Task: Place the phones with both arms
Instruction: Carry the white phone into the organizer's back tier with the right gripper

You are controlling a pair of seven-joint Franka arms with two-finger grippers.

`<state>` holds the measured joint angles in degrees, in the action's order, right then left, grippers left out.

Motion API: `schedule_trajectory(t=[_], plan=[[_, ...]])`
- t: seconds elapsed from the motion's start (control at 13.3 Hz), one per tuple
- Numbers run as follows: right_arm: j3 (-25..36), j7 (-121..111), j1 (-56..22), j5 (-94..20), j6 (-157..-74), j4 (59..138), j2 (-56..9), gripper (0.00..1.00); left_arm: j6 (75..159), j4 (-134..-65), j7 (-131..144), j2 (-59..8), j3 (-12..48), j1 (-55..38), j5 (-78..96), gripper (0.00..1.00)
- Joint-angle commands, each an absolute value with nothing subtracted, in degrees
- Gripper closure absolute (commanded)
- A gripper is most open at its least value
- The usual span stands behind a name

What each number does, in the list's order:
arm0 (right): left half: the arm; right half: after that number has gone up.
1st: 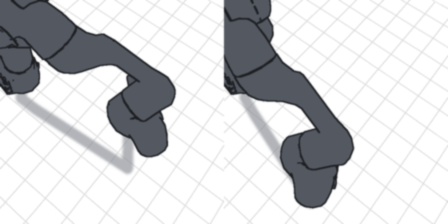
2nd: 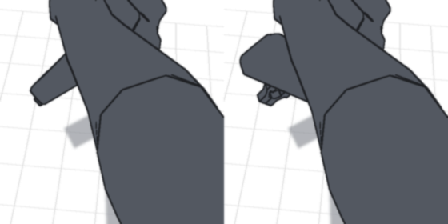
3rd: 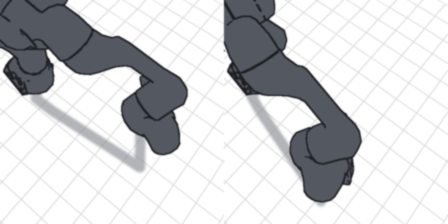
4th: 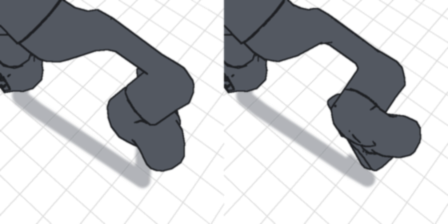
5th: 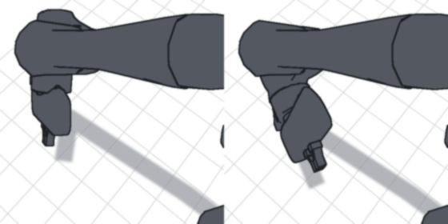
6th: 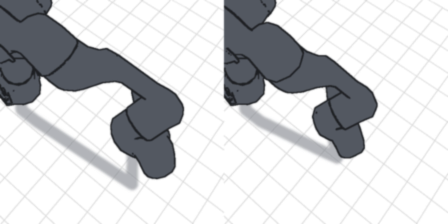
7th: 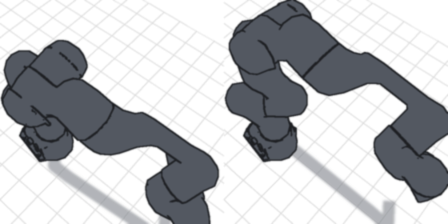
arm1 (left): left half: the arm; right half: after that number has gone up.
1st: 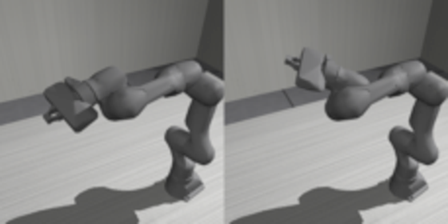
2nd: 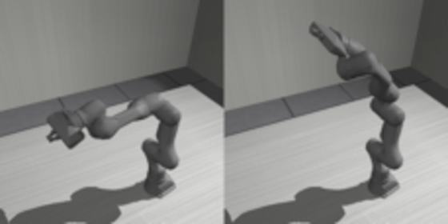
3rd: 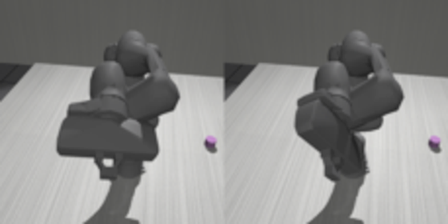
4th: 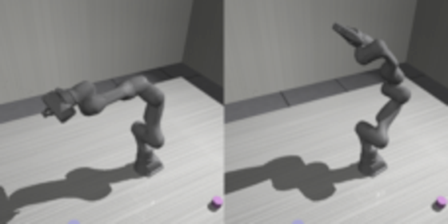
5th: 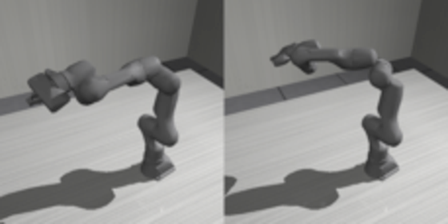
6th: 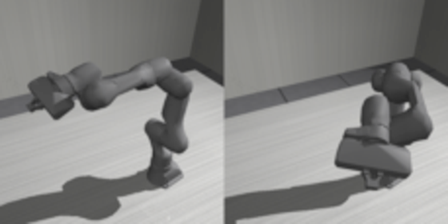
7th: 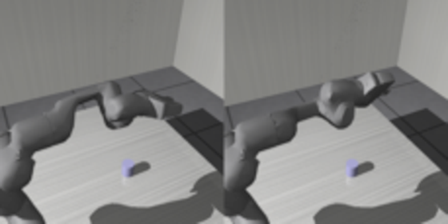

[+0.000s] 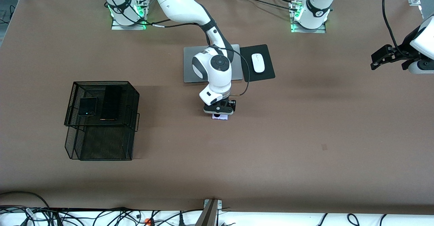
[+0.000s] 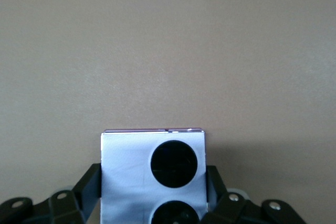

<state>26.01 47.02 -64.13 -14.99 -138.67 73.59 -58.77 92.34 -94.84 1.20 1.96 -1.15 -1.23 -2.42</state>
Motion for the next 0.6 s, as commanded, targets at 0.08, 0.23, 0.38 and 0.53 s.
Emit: schedule_trajectory(t=[0.08, 0.23, 0.38, 0.53], plan=[[27.5, 46.3, -64.0, -14.4, -128.3, 71.1, -54.0, 0.80, 91.9, -93.7, 0.4, 1.9, -0.4, -1.4, -3.7, 0.00], [28.8, 46.0, -63.9, -14.5, -120.8, 68.5, -51.0, 0.80, 91.9, -93.5, 0.6, 1.8, 0.3, -1.4, -3.7, 0.00], [28.9, 45.9, -62.7, -14.5, -111.2, 64.7, -47.4, 0.80, 91.8, -93.6, 0.5, 1.9, 0.3, -1.1, -3.6, 0.00], [28.8, 42.1, -60.7, -14.5, -103.9, 64.2, -42.7, 0.80, 91.9, -93.5, 0.7, 1.9, 0.4, -1.3, -3.6, 0.00]])
